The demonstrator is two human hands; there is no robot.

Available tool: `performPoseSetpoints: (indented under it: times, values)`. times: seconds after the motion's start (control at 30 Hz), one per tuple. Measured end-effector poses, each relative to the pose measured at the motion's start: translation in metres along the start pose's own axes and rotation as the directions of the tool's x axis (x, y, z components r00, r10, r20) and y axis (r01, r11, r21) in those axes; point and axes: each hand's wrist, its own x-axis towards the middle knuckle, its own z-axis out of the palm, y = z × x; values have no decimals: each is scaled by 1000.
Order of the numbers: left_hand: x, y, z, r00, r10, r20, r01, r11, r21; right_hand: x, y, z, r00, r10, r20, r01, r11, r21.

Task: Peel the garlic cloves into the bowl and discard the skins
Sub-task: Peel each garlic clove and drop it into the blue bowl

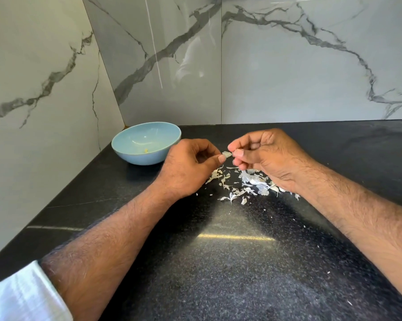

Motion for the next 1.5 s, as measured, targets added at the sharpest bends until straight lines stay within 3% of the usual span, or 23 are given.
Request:
performPoseSetpoints:
  times: [0.17,0.43,0.7,0.8,1.0,1.17,1.33,1.5]
  values:
    - [1,1,-1,996,29,-88,-33,998,-49,0,-4,-4,1000,17,-11,-17,999,36]
    - [3,-3,1,992,83,-95,-96,984,-148,-5,-6,-4,986,-16,169,-14,984,179]
    - [2,-1,2,993,36,-109,-62,965,-254,-2,-4,-5,994,-39,100,14,972,235]
    - [4,-5,2,991,40,-131,-72,966,-250,-3,-3,-6,994,-42,98,21,978,208]
    - [0,0,4,995,93,-27,-97,950,-296,-4,-7,-6,999,-39,23,35,984,172]
    - [0,2,5,997,66,-35,-74,948,-308,-5,-7,-5,999,-48,-26,51,990,129]
    - [1,0,5,999,42,-3,-41,950,-309,-7,-7,2,992,-124,-13,123,990,-67]
    - [1,-1,7,998,-17,62,40,917,-396,-6,-8,5,991,-129,-34,128,991,-47]
